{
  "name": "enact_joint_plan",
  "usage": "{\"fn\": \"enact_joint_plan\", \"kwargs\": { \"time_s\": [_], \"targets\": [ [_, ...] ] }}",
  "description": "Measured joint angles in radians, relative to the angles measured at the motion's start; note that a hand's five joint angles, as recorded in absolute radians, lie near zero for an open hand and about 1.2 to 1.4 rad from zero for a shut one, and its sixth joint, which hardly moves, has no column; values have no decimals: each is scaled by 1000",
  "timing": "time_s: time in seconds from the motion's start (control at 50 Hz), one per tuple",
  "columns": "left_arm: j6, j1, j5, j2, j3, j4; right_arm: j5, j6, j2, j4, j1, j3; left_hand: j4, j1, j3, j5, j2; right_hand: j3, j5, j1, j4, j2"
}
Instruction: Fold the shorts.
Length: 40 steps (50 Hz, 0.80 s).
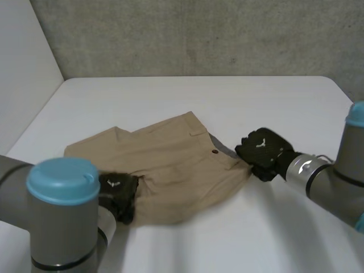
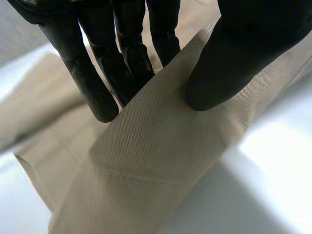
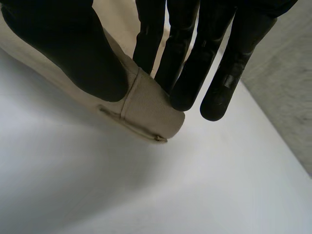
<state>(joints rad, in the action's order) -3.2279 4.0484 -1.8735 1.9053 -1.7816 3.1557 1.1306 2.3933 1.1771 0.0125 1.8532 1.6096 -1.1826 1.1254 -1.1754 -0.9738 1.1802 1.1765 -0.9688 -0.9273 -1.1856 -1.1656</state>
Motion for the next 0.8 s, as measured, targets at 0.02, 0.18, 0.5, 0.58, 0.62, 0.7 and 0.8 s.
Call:
{"fn": "enact_joint_plan", "kwargs": {
  "time_s": [0.02,0.18,0.5,0.58,0.62,0.7,0.8],
  "targets": [
    [-8,2,0,-9,5,0,4,5,12,11,-2,-2,0,0,0,0,0,0,0,0,0,0],
    [-106,10,33,-234,102,-32,38,17,191,215,-39,-79,-9,0,-10,0,9,0,0,0,-2,0],
    [-124,152,249,-99,389,-243,133,25,252,370,3,-191,-10,0,-10,0,10,0,-12,-15,-2,0],
    [-128,167,252,-10,480,-248,160,29,189,330,30,-227,-10,0,-12,0,11,0,-12,-15,-2,0],
    [-144,188,254,87,662,-241,225,46,109,208,78,-317,-10,0,-12,0,12,0,-12,-15,-2,0],
    [-181,209,253,164,908,-192,298,87,63,11,113,-417,-10,0,-12,0,12,0,-12,-15,-2,0],
    [-216,214,249,182,1133,-57,368,170,70,-310,129,-480,-10,0,-12,0,12,0,-12,-15,-2,0]
  ]
}}
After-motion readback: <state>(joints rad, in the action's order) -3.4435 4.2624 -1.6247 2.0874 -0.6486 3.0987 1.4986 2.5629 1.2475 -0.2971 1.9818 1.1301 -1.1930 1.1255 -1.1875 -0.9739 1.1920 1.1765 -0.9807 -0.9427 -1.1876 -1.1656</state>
